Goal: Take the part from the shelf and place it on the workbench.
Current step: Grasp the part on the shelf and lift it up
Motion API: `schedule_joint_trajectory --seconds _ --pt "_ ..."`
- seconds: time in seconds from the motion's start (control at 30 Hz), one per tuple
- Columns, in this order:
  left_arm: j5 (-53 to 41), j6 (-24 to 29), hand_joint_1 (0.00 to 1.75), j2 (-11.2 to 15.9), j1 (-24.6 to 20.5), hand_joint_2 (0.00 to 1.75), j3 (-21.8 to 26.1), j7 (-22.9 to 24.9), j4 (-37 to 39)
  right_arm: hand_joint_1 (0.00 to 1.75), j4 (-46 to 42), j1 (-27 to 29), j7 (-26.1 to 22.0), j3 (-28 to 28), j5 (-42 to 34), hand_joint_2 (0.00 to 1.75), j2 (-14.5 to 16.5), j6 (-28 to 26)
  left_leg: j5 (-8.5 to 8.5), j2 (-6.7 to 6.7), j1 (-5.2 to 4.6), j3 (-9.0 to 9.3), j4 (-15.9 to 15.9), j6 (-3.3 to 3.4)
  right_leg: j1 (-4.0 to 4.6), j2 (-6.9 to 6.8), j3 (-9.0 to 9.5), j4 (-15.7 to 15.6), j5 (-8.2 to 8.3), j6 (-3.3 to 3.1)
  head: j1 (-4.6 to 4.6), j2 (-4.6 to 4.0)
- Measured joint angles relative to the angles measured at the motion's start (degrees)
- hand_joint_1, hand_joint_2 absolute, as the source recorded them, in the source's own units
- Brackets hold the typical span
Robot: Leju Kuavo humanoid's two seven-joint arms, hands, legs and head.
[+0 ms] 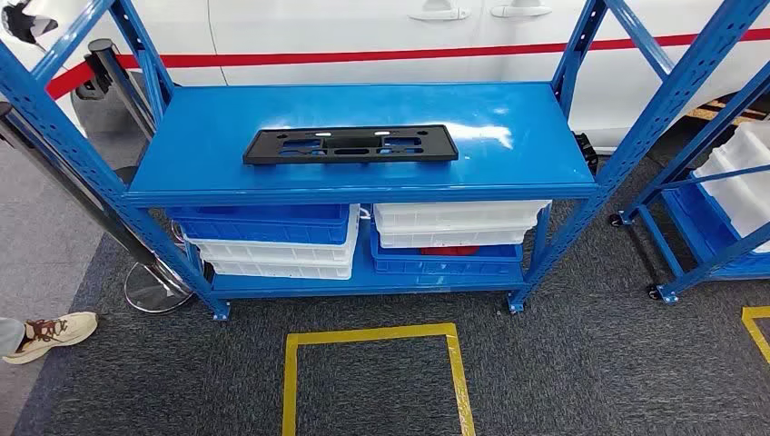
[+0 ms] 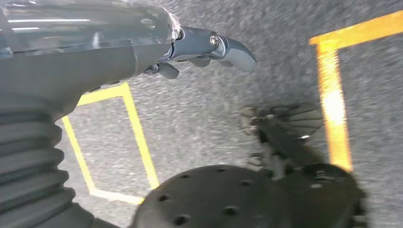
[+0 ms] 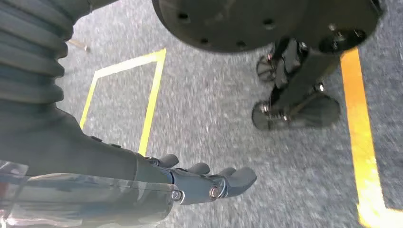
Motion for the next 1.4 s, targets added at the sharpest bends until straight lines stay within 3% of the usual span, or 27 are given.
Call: schedule_joint_trajectory --seconds 0.3,0.33,0.37,0.43,0.47,0.5,0.7,0.83,0.9,0.93,1.03,1.07,1.1,1.13,1.17,1.23,1.27,1.4 --pt "-7.5 0.2 0.0 -0.2 -1.8 1.75 9.7 -2.2 0.8 0.0 1.4 -1.7 0.9 -7.9 9.7 1.75 0.4 1.0 0.01 0.0 0.0 0.01 0.0 -0.01 0.0 0.0 0.02 0.0 0.0 0.0 -0.01 0.01" --pt "-8.5 0.3 0.0 -0.2 -2.1 1.75 11.0 -2.5 1.0 0.0 1.6 -2.0 0.9 -8.9 10.9 1.31 0.5 1.0 0.01 0.0 0.0 0.0 0.0 -0.01 0.0 0.0 0.02 0.0 0.0 0.0 0.0 0.01" --pt "-9.4 0.4 0.0 -0.3 -2.3 1.31 12.3 -2.7 1.1 0.0 1.8 -2.2 0.9 -9.9 12.1 0.87 0.6 1.1 0.01 0.0 0.0 0.0 0.0 -0.01 0.0 0.0 0.02 0.0 0.0 0.0 0.0 0.01" --pt "-11.2 0.5 0.0 -0.4 -2.8 0.44 14.9 -3.1 1.5 0.0 2.2 -2.7 1.0 -11.9 14.6 0.87 0.8 1.3 0.0 0.0 0.0 0.0 0.0 -0.01 0.0 0.0 0.02 0.0 0.0 0.0 0.0 0.01" --pt "-12.2 0.6 0.0 -0.5 -3.1 0.0 16.2 -3.3 1.7 0.0 2.4 -3.0 0.9 -13.0 15.8 1.31 0.9 1.5 0.0 0.0 0.0 0.0 0.0 -0.01 0.0 0.0 0.01 0.0 0.0 0.0 0.0 0.01" --pt "-13.1 0.6 0.0 -0.6 -3.3 0.0 17.5 -3.6 1.9 0.0 2.6 -3.3 0.8 -14.1 16.9 1.75 1.0 1.8 0.0 0.0 0.0 0.0 0.0 -0.01 0.0 0.0 0.01 0.0 0.0 0.0 0.0 0.01" --pt "-18.3 0.7 0.0 -1.0 -4.8 0.0 24.8 -5.2 3.1 0.0 3.7 -5.2 -2.6 -19.9 23.0 1.75 2.0 3.8 -0.03 0.0 -0.1 -0.05 0.1 0.06 -0.1 0.01 0.03 0.0 0.04 0.06 -0.01 0.01" --pt "-21.7 0.7 0.0 -1.0 -6.0 0.0 29.3 -6.3 3.7 0.0 3.8 -7.5 -6.9 -22.2 25.6 0.0 3.3 6.1 -0.03 0.0 -0.26 -0.1 0.2 0.46 -0.29 0.1 0.07 -0.2 0.2 0.43 -0.02 0.01" --pt "-23.4 0.6 0.0 -1.2 -6.5 0.0 31.6 -6.8 4.0 0.0 3.2 -8.7 -9.3 -22.4 25.9 0.0 3.7 7.4 0.45 0.26 0.14 0.27 -0.6 0.82 -0.21 -0.56 -0.2 0.6 -0.39 0.63 0.03 0.01" --pt "-24.2 0.6 0.0 -1.3 -6.7 0.0 32.6 -7.1 4.1 0.0 2.7 -9.1 -10.6 -22.3 25.7 0.0 3.9 8.1 0.7 0.42 0.36 0.44 -1.0 1.01 -0.18 -1.18 -0.9 2.2 -1.43 0.73 0.1 0.01" --pt "-26.1 0.5 0.0 -1.5 -7.0 0.0 35.0 -7.8 4.5 0.0 0.2 -9.9 -13.4 -21.5 24.0 0.0 4.4 10.2 0.85 0.97 0.48 0.56 -1.3 1.16 -0.47 -2.57 -5.97 12.5 -6.36 1.09 0.26 0.01" --pt "-26.7 0.5 0.0 -1.6 -7.0 0.0 35.7 -8.0 4.6 0.0 -1.1 -10.0 -14.2 -21.2 23.1 0.0 4.6 10.8 0.79 1.1 0.5 0.57 -1.2 1.07 -0.65 -2.67 -7.4 15.1 -6.9 1.24 0.26 0.01" --pt "-27.1 0.5 0.0 -1.6 -7.1 0.0 36.5 -8.1 4.8 0.0 -2.5 -10.0 -15.0 -20.8 22.3 0.0 4.8 11.5 0.69 1.18 0.55 0.6 -1.1 0.92 -0.84 -2.73 -7.86 15.7 -6.28 1.38 0.26 0.01" --pt "-27.6 0.5 0.0 -1.7 -7.2 0.0 37.1 -8.3 4.9 0.0 -4.1 -10.0 -15.6 -20.5 21.4 0.0 4.9 12.0 0.53 1.2 0.63 0.65 -0.9 0.7 -1.03 -2.84 -7.24 14.0 -4.63 1.49 0.26 0.01" --pt "-28.0 0.5 0.0 -1.9 -7.2 0.0 37.7 -8.4 5.0 0.0 -5.7 -10.0 -16.3 -20.1 20.5 0.0 5.0 12.5 0.31 1.22 0.73 0.71 -0.7 0.41 -1.22 -3.06 -5.62 10.5 -2.36 1.58 0.26 0.01" --pt "-28.7 0.5 0.0 -2.0 -7.4 0.0 38.8 -8.7 5.1 0.0 -9.2 -10.2 -17.4 -19.1 18.9 0.0 5.2 13.4 -0.22 1.24 0.71 0.68 -0.1 -0.4 -1.21 -3.46 -2.54 3.8 0.23 1.38 0.28 0.01" --pt "-29.1 0.4 0.0 -2.0 -7.5 0.0 39.4 -8.9 5.2 0.0 -11.1 -10.3 -17.9 -18.5 18.1 0.0 5.4 13.9 -0.42 1.26 0.63 0.62 0.1 -0.82 -1.09 -3.52 -1.84 2.1 0.57 1.08 0.27 0.01" --pt "-30.4 0.4 0.0 -2.2 -7.9 0.0 41.4 -9.3 5.4 0.0 -18.1 -10.4 -19.8 -16.2 15.2 0.0 6.0 15.4 -1.04 1.28 0.84 0.42 0.6 -2.32 -0.74 -3.18 -1.89 1.6 0.47 -0.62 0.24 0.01"
